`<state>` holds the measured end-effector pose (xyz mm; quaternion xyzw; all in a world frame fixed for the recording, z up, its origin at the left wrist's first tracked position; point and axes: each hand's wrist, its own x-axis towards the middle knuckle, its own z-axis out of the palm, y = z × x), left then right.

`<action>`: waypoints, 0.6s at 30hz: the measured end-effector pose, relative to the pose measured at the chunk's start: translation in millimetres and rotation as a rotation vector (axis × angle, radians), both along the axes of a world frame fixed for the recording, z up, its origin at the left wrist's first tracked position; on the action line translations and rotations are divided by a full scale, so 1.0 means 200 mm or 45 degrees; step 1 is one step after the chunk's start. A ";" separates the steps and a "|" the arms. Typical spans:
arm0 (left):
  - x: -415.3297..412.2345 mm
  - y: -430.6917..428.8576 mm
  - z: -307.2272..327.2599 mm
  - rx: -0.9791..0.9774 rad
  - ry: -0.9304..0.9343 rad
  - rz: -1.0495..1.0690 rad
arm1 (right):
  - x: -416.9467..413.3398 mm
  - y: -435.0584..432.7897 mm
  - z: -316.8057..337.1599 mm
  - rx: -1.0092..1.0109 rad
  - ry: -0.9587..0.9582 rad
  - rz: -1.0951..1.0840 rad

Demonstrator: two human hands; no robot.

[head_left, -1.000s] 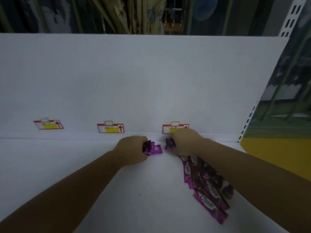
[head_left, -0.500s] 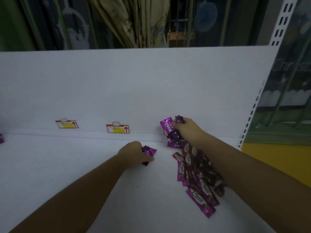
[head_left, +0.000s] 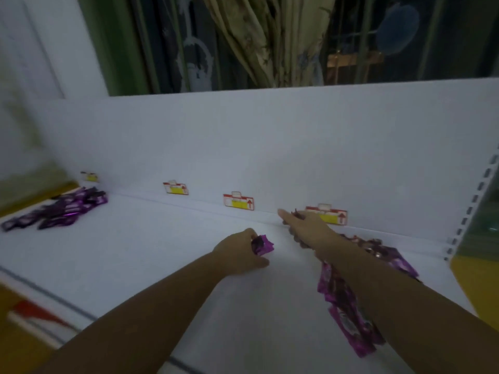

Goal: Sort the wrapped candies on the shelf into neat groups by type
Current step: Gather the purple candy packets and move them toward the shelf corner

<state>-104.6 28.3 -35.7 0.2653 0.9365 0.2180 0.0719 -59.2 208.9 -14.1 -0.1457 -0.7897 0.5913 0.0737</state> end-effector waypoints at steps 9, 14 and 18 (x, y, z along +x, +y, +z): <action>0.05 -0.76 0.09 -0.134 0.250 0.269 | -0.15 -0.53 -0.06 0.560 0.063 0.446; 0.05 -1.25 0.12 -0.257 0.285 0.330 | -0.19 -0.92 -0.06 1.035 0.211 0.705; 0.06 -1.66 0.16 -0.326 0.329 0.324 | -0.22 -1.32 -0.04 1.265 0.306 0.879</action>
